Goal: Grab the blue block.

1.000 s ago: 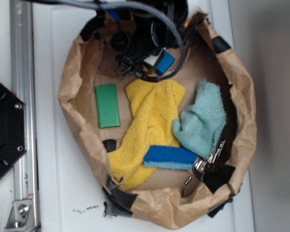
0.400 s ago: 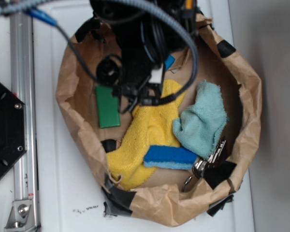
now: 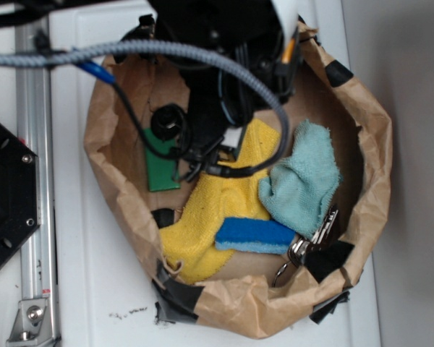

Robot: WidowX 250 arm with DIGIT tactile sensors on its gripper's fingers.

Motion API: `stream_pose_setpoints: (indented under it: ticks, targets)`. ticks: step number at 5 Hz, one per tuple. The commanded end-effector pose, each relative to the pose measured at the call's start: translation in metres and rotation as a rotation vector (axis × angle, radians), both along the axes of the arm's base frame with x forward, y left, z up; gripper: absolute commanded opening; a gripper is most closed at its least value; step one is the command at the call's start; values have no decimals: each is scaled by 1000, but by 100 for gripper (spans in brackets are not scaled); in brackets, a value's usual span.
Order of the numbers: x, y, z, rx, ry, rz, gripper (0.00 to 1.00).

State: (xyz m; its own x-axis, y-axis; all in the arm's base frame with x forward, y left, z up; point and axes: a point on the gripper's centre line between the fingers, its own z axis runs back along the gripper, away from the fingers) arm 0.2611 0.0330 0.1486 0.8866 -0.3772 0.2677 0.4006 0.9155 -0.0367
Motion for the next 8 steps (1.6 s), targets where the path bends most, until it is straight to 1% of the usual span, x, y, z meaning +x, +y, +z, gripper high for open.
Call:
stream_pose_setpoints:
  ticks: [1, 2, 4, 5, 6, 7, 8]
  targets:
    - [7, 30, -46, 140, 74, -283, 100]
    - [11, 36, -64, 184, 108, -411, 100]
    - [23, 64, -80, 138, 123, -370, 100]
    - [30, 60, -88, 127, 137, -389, 100]
    - [37, 63, -100, 104, 158, -400, 100]
    - [41, 70, -114, 137, 164, -395, 100]
    - [42, 71, -115, 171, 139, -376, 100]
